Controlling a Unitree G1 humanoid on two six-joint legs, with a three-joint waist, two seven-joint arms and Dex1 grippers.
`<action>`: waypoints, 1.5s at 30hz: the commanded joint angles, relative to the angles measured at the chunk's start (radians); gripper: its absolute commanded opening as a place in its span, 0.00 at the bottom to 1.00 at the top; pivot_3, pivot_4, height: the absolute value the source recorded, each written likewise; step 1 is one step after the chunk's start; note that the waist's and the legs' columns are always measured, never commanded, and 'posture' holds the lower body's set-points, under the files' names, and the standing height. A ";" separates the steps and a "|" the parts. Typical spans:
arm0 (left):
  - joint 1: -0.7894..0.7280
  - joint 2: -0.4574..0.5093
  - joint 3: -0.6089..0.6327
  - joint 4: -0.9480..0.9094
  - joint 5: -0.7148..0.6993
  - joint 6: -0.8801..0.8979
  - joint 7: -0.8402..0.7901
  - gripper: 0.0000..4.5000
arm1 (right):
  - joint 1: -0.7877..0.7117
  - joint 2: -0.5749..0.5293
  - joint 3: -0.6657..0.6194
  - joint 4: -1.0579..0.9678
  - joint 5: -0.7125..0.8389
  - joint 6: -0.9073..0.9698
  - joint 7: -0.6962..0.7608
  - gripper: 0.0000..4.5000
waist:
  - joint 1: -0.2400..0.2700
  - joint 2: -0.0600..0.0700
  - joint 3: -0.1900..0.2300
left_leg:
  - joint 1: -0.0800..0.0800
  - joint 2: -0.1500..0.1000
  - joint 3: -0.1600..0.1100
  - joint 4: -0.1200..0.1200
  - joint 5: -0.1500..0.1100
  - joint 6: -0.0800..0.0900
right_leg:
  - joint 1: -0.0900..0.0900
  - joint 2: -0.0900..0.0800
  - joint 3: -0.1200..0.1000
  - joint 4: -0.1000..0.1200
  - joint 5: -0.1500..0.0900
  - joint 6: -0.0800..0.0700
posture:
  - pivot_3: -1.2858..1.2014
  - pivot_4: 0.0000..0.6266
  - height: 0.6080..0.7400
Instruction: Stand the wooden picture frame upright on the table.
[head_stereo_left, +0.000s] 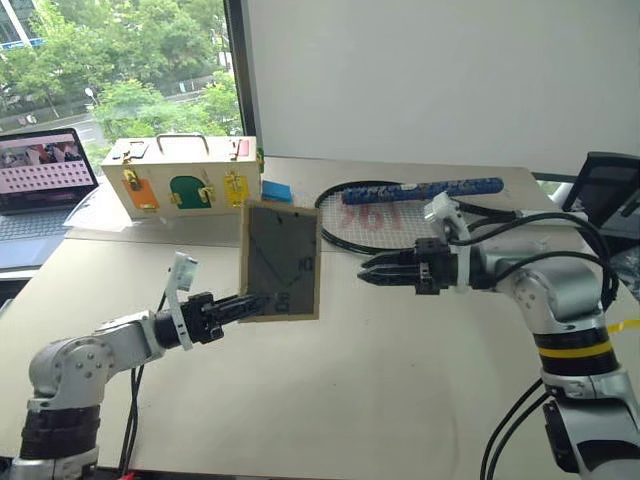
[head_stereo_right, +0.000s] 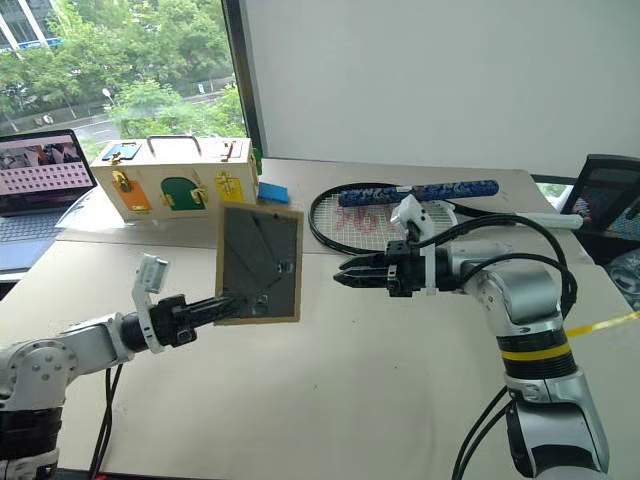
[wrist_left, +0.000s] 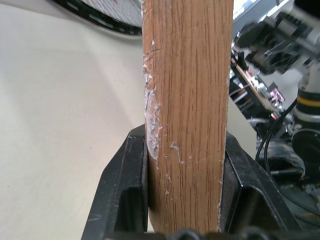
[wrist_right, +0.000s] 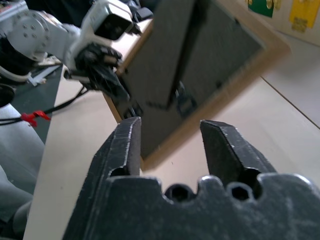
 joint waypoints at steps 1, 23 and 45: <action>-0.076 -0.008 0.001 -0.023 -0.018 -0.010 -0.039 0.26 | -0.046 0.045 0.013 -0.024 -0.005 -0.026 -0.063 0.79 | 0.000 0.000 0.000 | 0.000 0.000 0.000 0.000 0.000 0.000 | 0.000 0.000 0.000 0.000 0.000 0.000 | 0.52 0.24 0.78; -0.288 -0.093 0.082 0.240 -0.096 0.298 0.107 0.26 | -0.003 0.093 0.134 -0.073 -0.204 -0.428 -0.064 0.99 | 0.003 0.000 0.000 | -0.001 0.000 -0.001 0.002 0.000 0.000 | -0.001 0.000 -0.001 0.005 -0.001 0.001 | 0.52 0.24 0.78; -0.467 -0.207 0.201 0.500 -0.208 0.525 0.286 0.26 | 0.167 -0.145 0.141 0.253 -0.839 -1.359 -0.448 0.99 | -0.011 0.001 0.001 | 0.000 -0.001 -0.002 0.002 0.001 -0.001 | 0.000 0.000 -0.002 0.006 0.000 0.000 | 0.52 0.24 0.78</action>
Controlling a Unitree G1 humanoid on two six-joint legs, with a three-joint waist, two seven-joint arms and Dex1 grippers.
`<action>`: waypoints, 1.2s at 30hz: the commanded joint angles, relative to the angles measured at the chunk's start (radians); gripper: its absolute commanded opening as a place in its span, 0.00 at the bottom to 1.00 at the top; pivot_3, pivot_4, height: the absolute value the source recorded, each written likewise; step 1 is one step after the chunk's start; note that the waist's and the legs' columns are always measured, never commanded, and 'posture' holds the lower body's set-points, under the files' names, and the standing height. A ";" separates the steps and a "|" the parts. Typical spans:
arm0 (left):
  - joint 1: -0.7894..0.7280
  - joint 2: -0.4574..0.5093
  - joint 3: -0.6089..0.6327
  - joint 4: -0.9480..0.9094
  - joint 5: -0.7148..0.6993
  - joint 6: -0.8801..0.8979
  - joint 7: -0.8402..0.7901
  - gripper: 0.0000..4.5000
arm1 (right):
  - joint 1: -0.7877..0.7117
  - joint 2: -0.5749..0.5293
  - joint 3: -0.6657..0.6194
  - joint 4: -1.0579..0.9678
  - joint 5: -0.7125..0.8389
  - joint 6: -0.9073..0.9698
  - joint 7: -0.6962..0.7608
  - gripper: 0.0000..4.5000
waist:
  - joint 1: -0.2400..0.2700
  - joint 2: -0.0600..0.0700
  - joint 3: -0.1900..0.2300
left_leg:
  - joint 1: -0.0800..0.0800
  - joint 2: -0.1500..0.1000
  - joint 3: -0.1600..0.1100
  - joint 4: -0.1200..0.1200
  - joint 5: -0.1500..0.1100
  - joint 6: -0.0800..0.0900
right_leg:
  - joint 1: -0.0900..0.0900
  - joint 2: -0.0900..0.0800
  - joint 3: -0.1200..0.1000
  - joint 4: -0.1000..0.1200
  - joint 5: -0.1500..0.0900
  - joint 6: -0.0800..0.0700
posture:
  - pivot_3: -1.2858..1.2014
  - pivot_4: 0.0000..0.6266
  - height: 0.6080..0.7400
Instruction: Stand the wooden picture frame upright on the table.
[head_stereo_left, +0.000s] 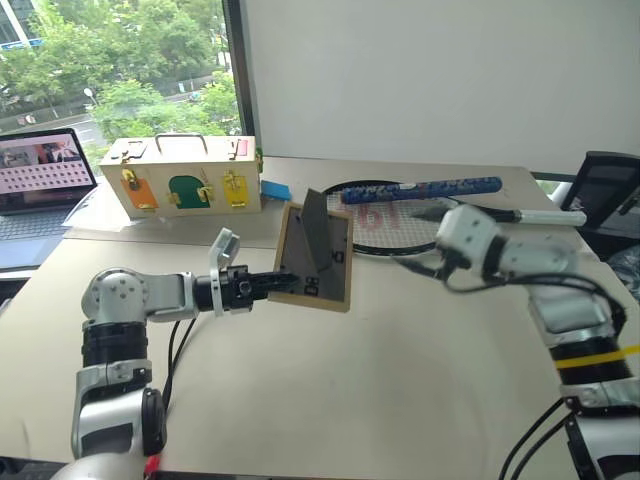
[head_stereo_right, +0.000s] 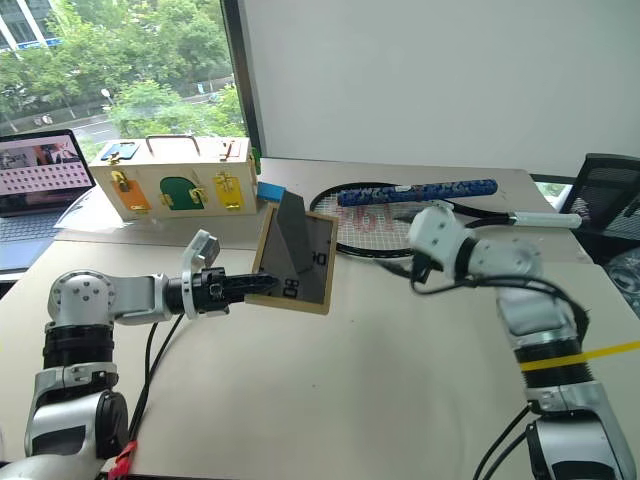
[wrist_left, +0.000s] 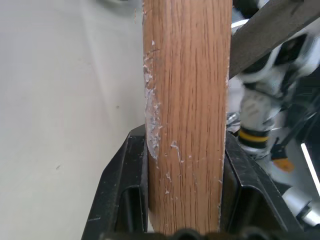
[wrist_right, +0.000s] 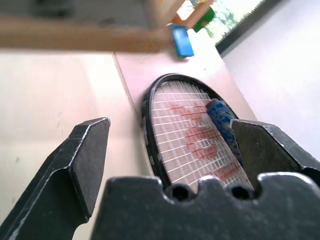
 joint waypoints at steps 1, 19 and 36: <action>-0.028 -0.025 0.018 0.007 -0.128 0.013 0.053 0.26 | -0.016 -0.007 0.049 0.045 -0.272 -0.358 -0.244 0.99 | -0.006 0.001 0.001 | 0.000 0.000 0.000 0.000 0.000 0.000 | 0.000 0.000 0.000 0.000 0.000 0.000 | 0.52 0.24 0.78; 0.063 0.005 -0.075 -0.032 -0.451 0.013 0.291 0.26 | -0.076 -0.081 0.093 0.158 -0.872 -0.807 -1.004 0.99 | -0.011 0.001 0.001 | 0.001 -0.001 -0.002 0.000 0.002 -0.003 | 0.001 0.000 -0.001 0.003 0.000 -0.001 | 0.52 0.24 0.78; 0.146 0.118 -0.195 -0.127 -0.627 -0.045 0.317 0.26 | -0.227 -0.106 0.230 0.336 -1.061 -0.848 -1.298 0.28 | -0.013 0.001 0.001 | 0.003 -0.002 -0.003 0.001 0.003 -0.004 | 0.004 -0.001 -0.001 0.004 0.000 -0.001 | 0.52 0.24 0.78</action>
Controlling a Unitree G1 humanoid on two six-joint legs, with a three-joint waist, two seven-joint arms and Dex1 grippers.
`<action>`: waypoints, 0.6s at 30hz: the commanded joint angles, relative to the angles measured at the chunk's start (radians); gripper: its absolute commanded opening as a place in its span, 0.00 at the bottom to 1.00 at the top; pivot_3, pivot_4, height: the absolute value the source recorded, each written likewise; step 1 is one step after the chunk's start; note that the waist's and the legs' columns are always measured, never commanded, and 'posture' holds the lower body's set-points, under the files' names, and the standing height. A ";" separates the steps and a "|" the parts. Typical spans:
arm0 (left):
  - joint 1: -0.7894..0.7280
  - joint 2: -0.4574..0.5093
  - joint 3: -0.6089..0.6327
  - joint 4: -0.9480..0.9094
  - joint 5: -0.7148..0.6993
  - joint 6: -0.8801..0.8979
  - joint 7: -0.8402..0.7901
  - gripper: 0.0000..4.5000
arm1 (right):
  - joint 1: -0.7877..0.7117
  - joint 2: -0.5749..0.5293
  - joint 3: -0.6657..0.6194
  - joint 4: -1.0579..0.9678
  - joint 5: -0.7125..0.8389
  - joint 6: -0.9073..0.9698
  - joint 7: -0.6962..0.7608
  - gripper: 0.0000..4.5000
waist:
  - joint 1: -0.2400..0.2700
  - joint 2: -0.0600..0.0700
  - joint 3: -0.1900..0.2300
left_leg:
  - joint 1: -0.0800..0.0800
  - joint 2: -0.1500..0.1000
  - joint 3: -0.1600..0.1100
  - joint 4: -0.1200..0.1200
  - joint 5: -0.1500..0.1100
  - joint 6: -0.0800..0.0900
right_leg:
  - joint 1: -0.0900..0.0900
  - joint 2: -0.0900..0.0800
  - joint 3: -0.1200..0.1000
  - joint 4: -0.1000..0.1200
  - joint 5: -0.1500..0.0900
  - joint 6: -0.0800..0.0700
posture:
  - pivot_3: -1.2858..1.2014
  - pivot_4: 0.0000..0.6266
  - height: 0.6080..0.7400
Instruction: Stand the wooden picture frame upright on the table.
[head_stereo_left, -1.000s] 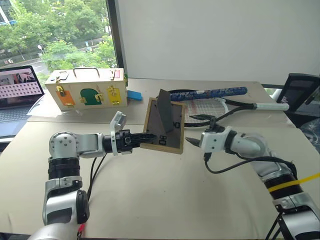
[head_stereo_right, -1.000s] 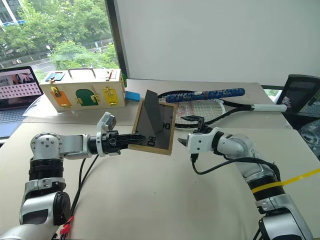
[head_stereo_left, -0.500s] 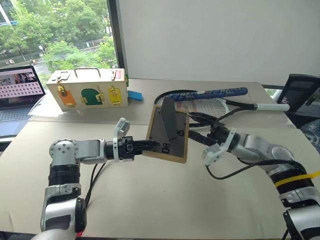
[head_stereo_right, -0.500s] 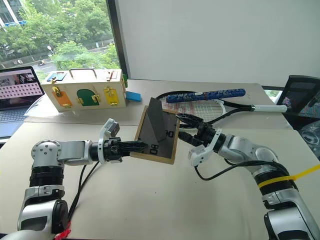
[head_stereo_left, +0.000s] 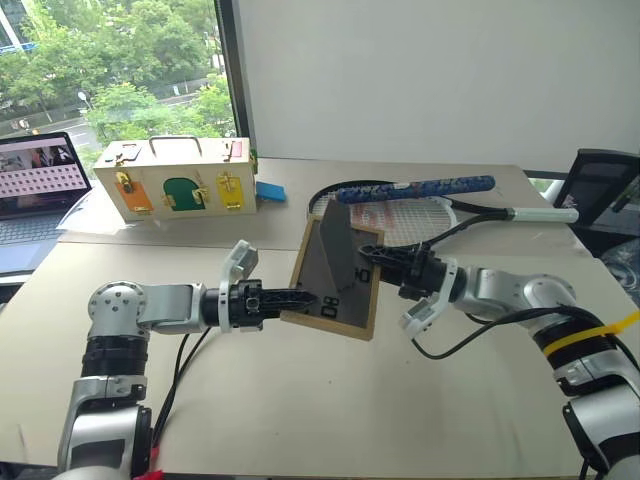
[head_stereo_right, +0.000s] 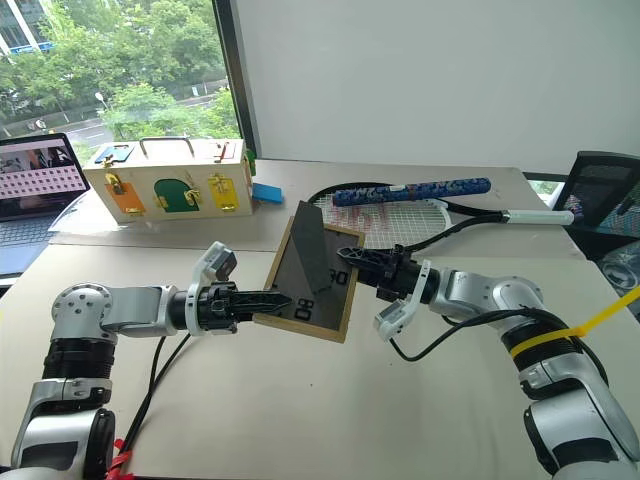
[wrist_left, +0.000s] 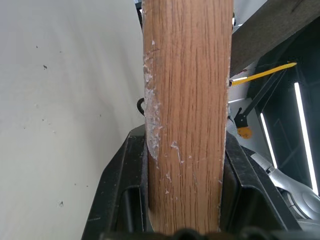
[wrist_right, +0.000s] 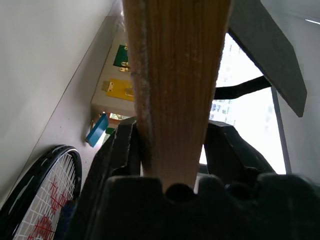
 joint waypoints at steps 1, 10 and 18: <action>0.019 0.045 -0.008 -0.099 -0.002 -0.025 -0.018 0.26 | -0.046 -0.036 -0.002 0.018 0.007 -0.012 -0.039 0.27 | 0.000 0.000 0.000 | 0.000 0.000 -0.001 0.000 0.000 0.000 | 0.000 0.000 0.000 0.000 0.000 0.000 | 0.52 0.24 0.78; 0.168 0.168 0.041 -0.328 0.334 -0.279 -0.348 0.61 | -0.074 -0.052 -0.009 0.032 0.110 -0.061 0.006 0.27 | -0.001 0.000 0.000 | 0.006 0.000 -0.002 0.000 0.000 0.000 | 0.007 0.000 -0.002 -0.001 0.000 0.000 | 0.52 0.24 0.78; 0.445 0.287 0.228 -0.482 0.653 -0.721 -0.751 1.00 | -0.145 0.040 0.047 0.225 0.726 -0.046 0.574 0.27 | -0.026 -0.002 0.002 | 0.010 0.000 -0.001 -0.002 0.000 0.001 | 0.012 -0.001 -0.002 -0.002 -0.001 -0.001 | 0.52 0.24 0.78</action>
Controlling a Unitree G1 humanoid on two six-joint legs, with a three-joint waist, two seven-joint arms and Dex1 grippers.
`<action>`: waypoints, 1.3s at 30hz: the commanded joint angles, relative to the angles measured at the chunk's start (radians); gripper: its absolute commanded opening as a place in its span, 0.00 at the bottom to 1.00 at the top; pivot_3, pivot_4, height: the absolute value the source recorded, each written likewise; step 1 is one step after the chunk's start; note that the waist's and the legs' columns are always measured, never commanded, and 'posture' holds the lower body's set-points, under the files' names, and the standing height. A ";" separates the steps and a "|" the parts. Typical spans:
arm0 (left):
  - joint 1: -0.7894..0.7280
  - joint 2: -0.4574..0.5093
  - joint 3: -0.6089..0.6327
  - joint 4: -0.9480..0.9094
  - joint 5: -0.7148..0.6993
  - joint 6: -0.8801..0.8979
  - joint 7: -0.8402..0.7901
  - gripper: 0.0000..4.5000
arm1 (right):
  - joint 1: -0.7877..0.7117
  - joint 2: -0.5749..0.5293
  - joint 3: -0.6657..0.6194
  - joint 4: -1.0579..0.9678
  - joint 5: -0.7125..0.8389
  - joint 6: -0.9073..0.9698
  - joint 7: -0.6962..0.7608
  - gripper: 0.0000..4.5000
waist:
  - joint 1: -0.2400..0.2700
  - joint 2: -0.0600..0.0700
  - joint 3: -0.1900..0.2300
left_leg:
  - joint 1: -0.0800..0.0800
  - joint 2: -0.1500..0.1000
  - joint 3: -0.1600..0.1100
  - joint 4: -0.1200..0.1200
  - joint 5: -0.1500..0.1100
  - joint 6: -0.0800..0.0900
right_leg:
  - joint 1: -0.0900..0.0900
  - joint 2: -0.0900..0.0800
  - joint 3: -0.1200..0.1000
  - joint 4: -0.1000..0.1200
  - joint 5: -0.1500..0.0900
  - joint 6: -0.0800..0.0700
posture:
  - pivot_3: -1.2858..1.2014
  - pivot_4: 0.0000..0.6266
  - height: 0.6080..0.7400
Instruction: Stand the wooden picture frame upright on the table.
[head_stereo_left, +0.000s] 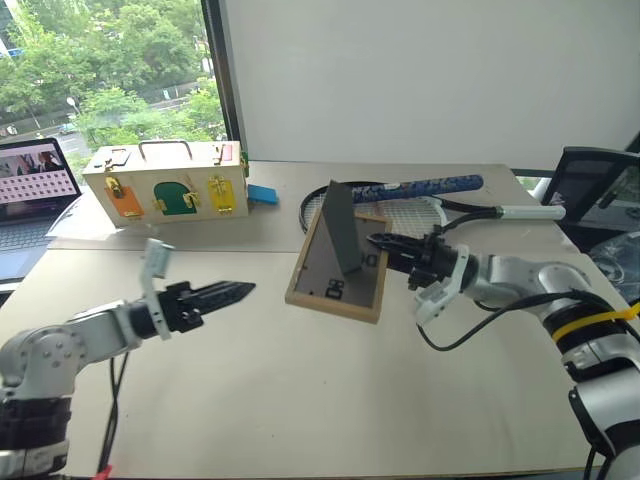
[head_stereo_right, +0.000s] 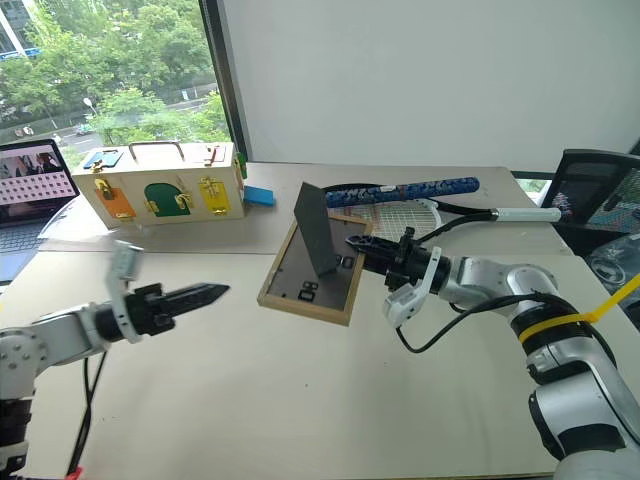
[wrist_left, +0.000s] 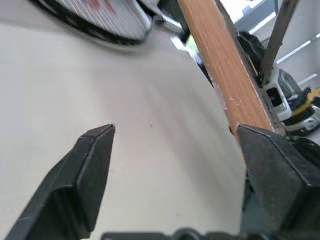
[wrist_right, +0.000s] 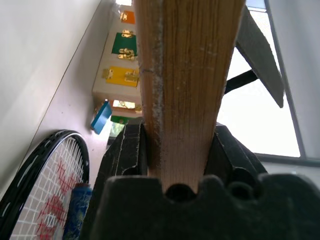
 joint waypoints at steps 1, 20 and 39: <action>0.067 0.061 0.040 -0.060 0.079 -0.085 -0.140 1.00 | -0.024 0.085 0.008 0.053 0.551 0.092 0.435 0.27 | -0.005 -0.001 0.001 | 0.001 0.000 0.000 0.000 0.000 0.001 | 0.001 0.000 0.000 0.000 0.000 0.000 | 0.52 0.24 0.78; 0.186 0.062 -0.014 -0.145 0.284 -0.254 -0.292 1.00 | 0.065 0.363 -0.245 -0.226 1.356 1.682 1.192 0.27 | 0.021 0.001 0.004 | -0.004 0.001 -0.001 0.001 -0.001 0.002 | -0.005 0.001 -0.003 0.001 -0.001 -0.001 | 0.52 0.24 0.78; 0.123 0.046 -0.055 -0.114 0.359 -0.276 -0.275 1.00 | 0.260 0.443 -0.235 -0.236 1.237 1.625 1.293 0.27 | 0.017 0.001 0.003 | -0.004 0.002 -0.001 0.001 -0.001 0.002 | -0.004 0.001 -0.003 0.001 -0.002 -0.001 | 0.52 0.24 0.78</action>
